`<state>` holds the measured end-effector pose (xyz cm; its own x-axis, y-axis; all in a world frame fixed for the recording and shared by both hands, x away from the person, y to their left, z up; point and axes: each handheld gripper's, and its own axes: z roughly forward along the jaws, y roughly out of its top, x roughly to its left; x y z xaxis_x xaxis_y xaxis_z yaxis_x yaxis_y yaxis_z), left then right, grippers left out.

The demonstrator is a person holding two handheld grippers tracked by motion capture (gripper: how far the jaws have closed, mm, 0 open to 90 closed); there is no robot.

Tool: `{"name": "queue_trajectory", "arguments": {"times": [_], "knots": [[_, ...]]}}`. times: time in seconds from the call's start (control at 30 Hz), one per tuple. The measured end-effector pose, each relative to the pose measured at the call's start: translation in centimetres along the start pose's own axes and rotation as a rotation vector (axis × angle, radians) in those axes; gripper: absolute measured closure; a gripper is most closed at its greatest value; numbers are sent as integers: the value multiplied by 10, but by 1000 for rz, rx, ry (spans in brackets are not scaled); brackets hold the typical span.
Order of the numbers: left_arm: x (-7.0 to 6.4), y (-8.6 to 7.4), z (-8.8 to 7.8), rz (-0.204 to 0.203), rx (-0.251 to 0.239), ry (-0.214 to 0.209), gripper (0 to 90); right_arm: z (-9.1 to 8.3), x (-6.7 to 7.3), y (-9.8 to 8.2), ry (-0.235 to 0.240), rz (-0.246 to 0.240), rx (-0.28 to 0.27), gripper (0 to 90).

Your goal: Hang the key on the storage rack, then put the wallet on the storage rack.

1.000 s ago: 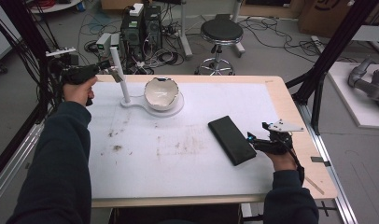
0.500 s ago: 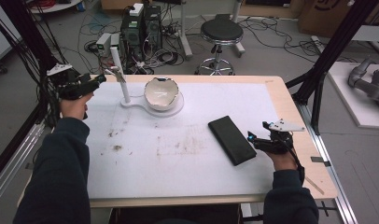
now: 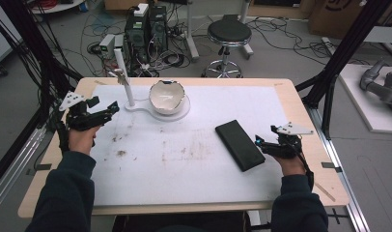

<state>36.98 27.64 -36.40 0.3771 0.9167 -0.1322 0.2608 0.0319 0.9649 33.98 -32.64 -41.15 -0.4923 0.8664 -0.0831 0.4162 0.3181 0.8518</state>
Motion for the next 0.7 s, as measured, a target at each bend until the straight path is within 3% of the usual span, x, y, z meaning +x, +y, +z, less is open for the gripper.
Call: {"name": "queue_trajectory", "arguments": {"times": [0.4, 0.7], "knots": [[-19, -10, -9, 20, -13, -39, 194, 1, 4, 3, 19, -14, -9, 256], [-19, -18, -13, 21, 9, -61, 194, 1, 7, 4, 17, -11, -10, 247]]}}
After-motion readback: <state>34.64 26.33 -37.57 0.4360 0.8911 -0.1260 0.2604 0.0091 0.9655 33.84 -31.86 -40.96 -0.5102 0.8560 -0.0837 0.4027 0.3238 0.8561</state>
